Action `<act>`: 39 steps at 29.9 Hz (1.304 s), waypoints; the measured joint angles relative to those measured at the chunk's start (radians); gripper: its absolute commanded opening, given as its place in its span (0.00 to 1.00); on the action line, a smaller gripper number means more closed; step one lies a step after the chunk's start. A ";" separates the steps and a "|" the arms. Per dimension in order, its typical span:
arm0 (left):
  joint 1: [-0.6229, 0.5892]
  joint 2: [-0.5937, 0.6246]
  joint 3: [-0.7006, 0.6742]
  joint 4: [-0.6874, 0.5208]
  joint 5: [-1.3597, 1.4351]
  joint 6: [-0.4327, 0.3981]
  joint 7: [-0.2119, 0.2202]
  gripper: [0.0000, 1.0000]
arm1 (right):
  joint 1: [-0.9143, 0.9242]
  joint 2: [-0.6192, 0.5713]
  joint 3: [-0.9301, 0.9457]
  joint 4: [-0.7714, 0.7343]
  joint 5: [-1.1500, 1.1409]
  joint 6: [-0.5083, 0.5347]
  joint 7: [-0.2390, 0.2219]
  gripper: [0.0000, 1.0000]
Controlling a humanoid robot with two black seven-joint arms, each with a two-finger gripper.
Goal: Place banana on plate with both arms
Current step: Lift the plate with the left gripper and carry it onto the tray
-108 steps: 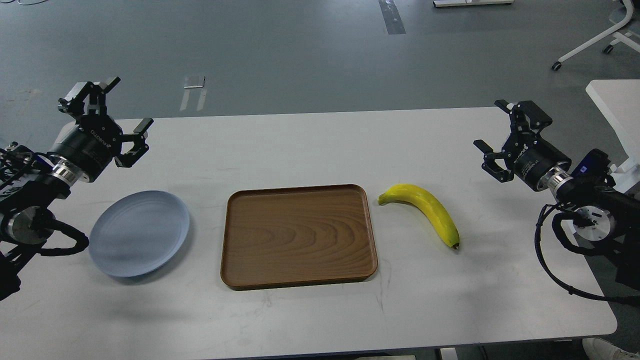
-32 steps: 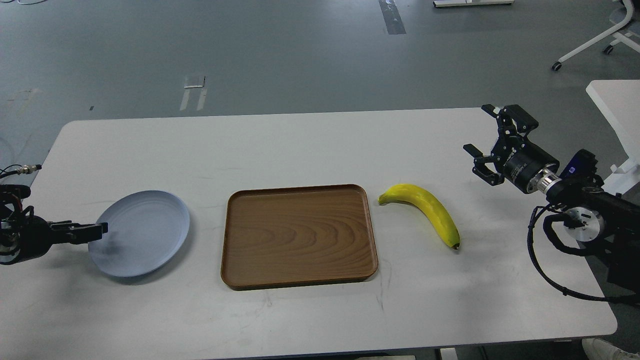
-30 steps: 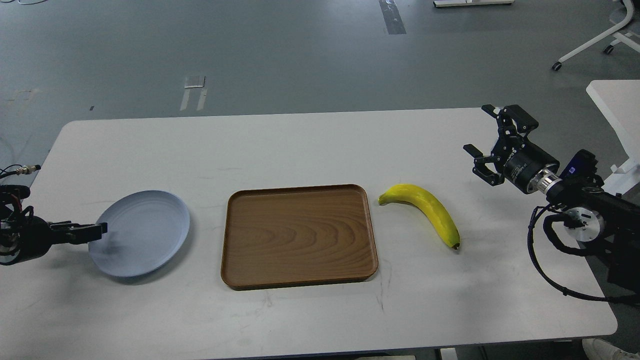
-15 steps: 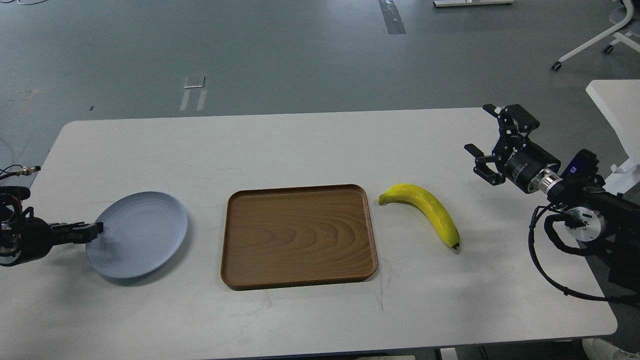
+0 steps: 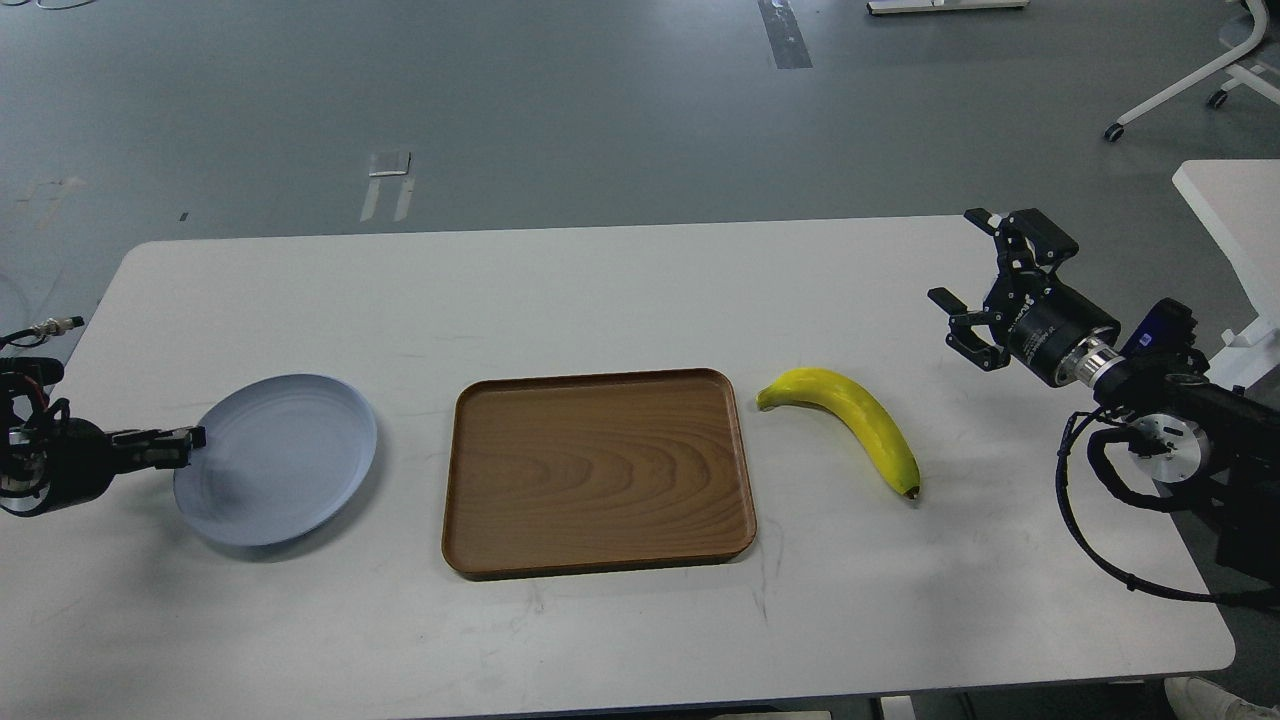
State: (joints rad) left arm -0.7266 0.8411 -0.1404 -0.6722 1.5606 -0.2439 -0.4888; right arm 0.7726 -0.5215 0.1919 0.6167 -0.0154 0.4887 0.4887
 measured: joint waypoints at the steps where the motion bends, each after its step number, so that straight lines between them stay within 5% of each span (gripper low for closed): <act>1: -0.011 0.000 0.000 -0.001 0.000 -0.009 0.000 0.00 | 0.000 0.000 0.000 0.000 0.000 0.000 0.000 1.00; 12: -0.270 -0.017 0.000 -0.104 -0.041 -0.184 0.000 0.00 | 0.001 -0.001 0.002 -0.001 0.000 0.000 0.000 1.00; 21: -0.342 -0.135 0.005 -0.293 -0.015 -0.199 0.000 0.00 | 0.004 -0.012 0.002 -0.003 0.000 0.000 0.000 1.00; 31: -0.350 -0.398 0.082 -0.177 0.040 -0.198 0.000 0.00 | -0.001 -0.022 0.005 -0.036 0.001 0.000 0.000 1.00; 39: -0.332 -0.498 0.122 -0.079 0.040 -0.196 0.000 0.00 | -0.008 -0.028 0.008 -0.037 0.002 0.000 0.000 1.00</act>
State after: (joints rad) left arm -1.0581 0.3431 -0.0184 -0.7507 1.6004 -0.4401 -0.4886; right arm 0.7643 -0.5493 0.1994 0.5797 -0.0137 0.4887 0.4887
